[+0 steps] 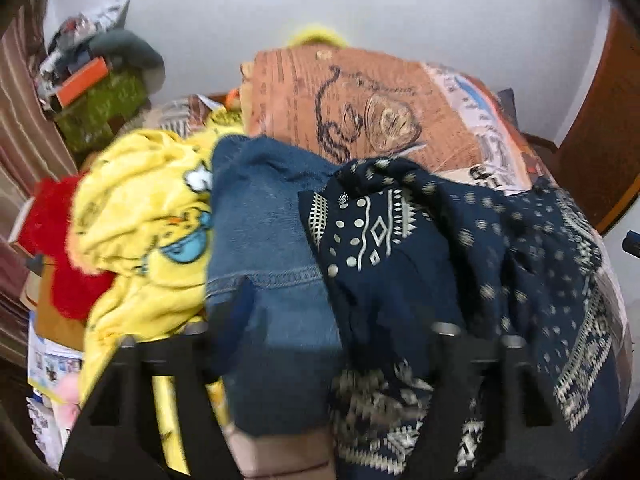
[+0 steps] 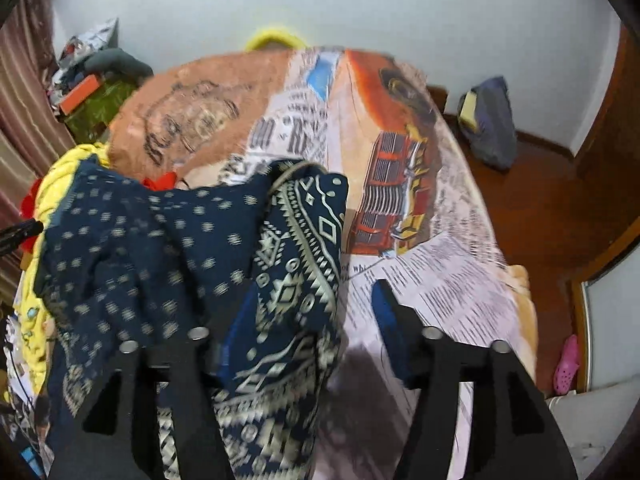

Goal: Fold large clothes

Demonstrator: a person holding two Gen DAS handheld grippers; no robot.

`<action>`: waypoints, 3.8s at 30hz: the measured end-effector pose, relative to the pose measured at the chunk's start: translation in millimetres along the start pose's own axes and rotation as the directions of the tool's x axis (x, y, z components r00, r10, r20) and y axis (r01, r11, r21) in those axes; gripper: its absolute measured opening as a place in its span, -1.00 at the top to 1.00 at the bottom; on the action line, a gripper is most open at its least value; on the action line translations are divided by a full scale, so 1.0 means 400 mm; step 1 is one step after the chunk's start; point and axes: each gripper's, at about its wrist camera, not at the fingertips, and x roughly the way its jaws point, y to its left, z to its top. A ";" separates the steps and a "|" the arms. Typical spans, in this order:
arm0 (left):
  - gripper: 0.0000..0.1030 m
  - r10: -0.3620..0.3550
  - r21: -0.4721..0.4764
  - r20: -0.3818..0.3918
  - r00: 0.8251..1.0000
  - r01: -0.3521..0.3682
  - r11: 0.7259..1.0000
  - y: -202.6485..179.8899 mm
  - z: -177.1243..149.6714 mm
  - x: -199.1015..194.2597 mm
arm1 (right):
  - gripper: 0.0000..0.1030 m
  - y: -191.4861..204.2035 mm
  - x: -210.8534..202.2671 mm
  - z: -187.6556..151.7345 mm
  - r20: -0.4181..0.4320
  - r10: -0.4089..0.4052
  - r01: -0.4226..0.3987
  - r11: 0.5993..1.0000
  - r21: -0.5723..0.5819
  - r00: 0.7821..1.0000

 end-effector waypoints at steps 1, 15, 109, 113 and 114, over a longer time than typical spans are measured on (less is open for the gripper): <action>-0.48 -0.006 -0.001 0.012 1.000 0.006 1.000 0.004 -0.012 -0.035 | -0.44 0.006 -0.018 -0.008 0.008 -0.006 0.005 1.000 0.004 1.000; -0.73 -0.126 0.023 -0.054 0.991 0.127 0.992 0.035 -0.240 -0.241 | -0.56 0.100 -0.188 -0.221 0.008 0.037 -0.036 0.996 -0.084 0.999; 0.86 -0.089 -0.168 -0.022 0.996 0.085 0.982 -0.039 0.100 0.280 | 0.70 -0.001 0.297 0.134 0.005 0.100 -0.100 0.994 0.053 0.995; 0.66 -0.052 -0.098 -0.030 0.998 0.049 0.994 -0.059 0.095 0.237 | 0.42 0.027 0.256 0.116 0.004 0.010 -0.010 0.999 -0.035 1.000; 0.57 -0.045 -0.085 -0.029 0.999 0.042 0.995 -0.062 0.095 0.224 | 0.26 0.035 0.239 0.109 0.010 -0.020 0.021 0.998 -0.059 1.000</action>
